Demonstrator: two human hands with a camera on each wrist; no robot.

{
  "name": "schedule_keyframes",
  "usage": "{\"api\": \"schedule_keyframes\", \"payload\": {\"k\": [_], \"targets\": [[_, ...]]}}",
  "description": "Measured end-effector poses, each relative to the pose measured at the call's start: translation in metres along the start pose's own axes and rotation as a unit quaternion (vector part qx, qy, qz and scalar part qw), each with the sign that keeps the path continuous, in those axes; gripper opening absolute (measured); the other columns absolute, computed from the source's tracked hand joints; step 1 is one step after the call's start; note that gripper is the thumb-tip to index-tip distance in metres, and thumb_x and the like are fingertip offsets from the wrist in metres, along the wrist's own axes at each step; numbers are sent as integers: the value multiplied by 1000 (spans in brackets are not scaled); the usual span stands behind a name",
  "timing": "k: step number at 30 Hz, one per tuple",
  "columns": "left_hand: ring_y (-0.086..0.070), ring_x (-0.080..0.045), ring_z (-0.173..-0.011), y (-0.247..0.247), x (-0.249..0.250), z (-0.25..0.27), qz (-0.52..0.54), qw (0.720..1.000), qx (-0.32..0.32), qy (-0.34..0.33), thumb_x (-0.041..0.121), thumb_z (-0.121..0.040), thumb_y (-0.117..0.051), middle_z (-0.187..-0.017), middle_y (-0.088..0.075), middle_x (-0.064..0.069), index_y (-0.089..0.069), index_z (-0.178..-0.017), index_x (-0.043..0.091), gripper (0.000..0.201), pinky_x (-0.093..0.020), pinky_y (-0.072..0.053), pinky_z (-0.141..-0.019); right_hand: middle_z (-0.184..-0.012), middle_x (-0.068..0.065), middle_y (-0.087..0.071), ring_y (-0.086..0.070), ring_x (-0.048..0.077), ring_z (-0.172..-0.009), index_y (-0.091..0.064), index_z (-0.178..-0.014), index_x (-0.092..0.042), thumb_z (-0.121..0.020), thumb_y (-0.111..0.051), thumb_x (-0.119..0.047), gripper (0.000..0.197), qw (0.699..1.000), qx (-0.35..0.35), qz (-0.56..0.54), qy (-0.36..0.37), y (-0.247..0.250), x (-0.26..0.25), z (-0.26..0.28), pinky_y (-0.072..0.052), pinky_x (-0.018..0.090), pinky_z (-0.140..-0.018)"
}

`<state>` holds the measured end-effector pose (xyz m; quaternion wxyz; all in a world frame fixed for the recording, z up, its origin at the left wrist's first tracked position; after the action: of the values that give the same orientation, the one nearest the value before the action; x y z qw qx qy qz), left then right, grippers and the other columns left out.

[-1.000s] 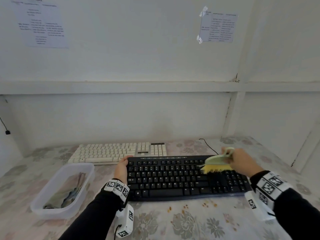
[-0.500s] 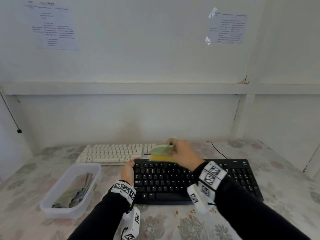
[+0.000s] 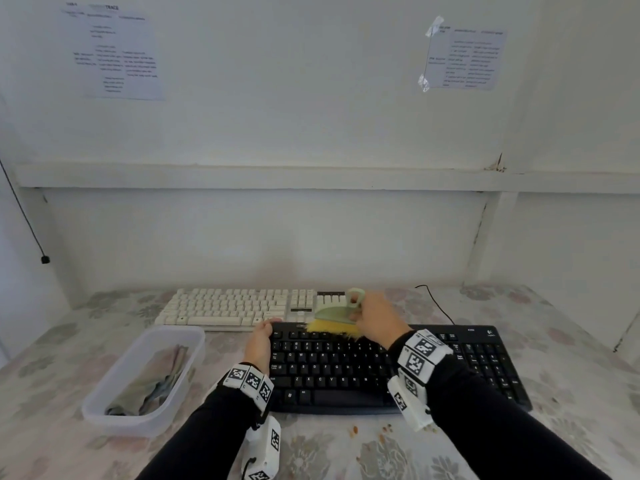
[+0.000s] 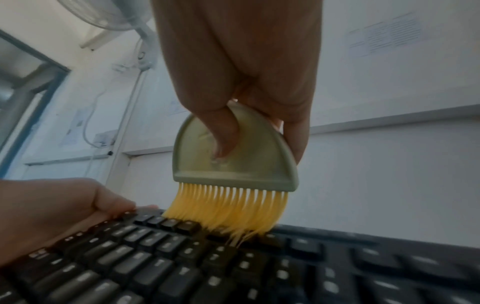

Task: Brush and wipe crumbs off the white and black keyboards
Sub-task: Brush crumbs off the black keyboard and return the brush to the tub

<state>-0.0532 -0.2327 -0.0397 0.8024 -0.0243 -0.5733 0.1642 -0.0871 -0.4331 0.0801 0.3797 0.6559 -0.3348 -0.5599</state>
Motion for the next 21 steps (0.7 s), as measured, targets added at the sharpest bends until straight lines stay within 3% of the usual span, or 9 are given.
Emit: {"api": "schedule_keyframes", "payload": {"k": [3, 5, 8, 10, 12, 14, 17, 19, 21], "targets": [[-54, -25, -76, 0, 0, 1, -8, 1000, -1, -3, 12, -100, -27, -90, -58, -14, -57, -91, 16, 32, -37, -46, -73, -92, 2, -54, -54, 11, -74, -59, -104, -15, -94, -46, -5, 19, 1000, 10, 18, -22, 18, 32, 9, -41, 9, -61], [-56, -26, -79, 1, 0, 1, -19, 1000, 7, -3, 10, -99, -28, -92, -60, -15, -59, -93, 15, 32, -41, -48, -79, -90, 1, -54, -51, 6, -67, -60, -105, -12, -94, -47, -4, 19, 998, 17, 46, -32, 33, 54, 17, -37, 7, -49], [-58, -28, -84, 2, 1, 3, -43, 999, 15, -12, 7, -97, -29, -94, -62, -15, -61, -97, 12, 32, -47, -47, -91, -75, 0, -52, -50, 7, -62, -61, -100, -6, -90, -49, 1, 17, 993, 32, 81, -83, 59, 99, 34, -36, 6, -49], [-58, -30, -92, 3, 2, 4, -66, 998, 19, -14, 7, -97, -30, -99, -62, -16, -61, -92, 14, 33, -48, -46, -95, -68, -1, -52, -52, 13, -62, -58, -86, -11, -89, -49, 3, 16, 985, 56, 103, -123, 78, 130, 47, -35, 12, -53], [-58, -32, -101, 6, 0, 0, -77, 997, 25, -7, 7, -97, -30, -105, -63, -17, -63, -88, 17, 35, -51, -44, -99, -60, -5, -46, -47, 13, -57, -45, -70, -19, -89, -49, 3, 29, 977, 80, 125, -152, 93, 156, 61, -27, 13, -48], [-58, -34, -108, 9, -3, -5, -89, 996, 25, 1, 9, -96, -32, -112, -63, -17, -64, -89, 20, 35, -52, -43, -100, -67, 2, -56, -47, 20, -62, -48, -75, -16, -88, -47, 4, 24, 969, 85, 140, -186, 105, 175, 75, -28, 17, -51], [-56, -34, -110, 11, -3, -4, -107, 994, 19, 12, 8, -98, -30, -113, -61, -18, -63, -92, 18, 35, -50, -42, -102, -95, 20, -66, -58, 29, -79, -58, -106, -5, -89, -46, -2, 21, 952, 108, 163, -237, 116, 193, 88, -34, 25, -64], [-55, -34, -110, 10, -2, -2, -124, 992, 18, 17, 6, -98, -29, -113, -60, -18, -63, -102, 13, 35, -50, -41, -103, -95, 18, -65, -59, 29, -79, -56, -112, -4, -89, -46, -4, 25, 950, 125, 145, -247, 115, 194, 88, -35, 27, -64], [-55, -33, -110, 6, -1, -1, -121, 992, 13, 30, 5, -98, -31, -110, -60, -18, -61, -116, 6, 35, -49, -40, -104, -84, 11, -62, -55, 24, -70, -56, -107, -8, -91, -49, -11, 17, 959, 118, 118, -227, 107, 176, 86, -39, 26, -62]]}}
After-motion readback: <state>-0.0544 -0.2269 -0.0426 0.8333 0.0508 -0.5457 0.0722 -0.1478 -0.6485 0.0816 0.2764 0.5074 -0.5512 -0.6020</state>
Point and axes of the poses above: each hand's wrist, its own z-axis away from the middle knuckle, its own y-axis out of the back of the hand, x = y × z, the point moved 5 cm from there along -z, towards the middle knuckle
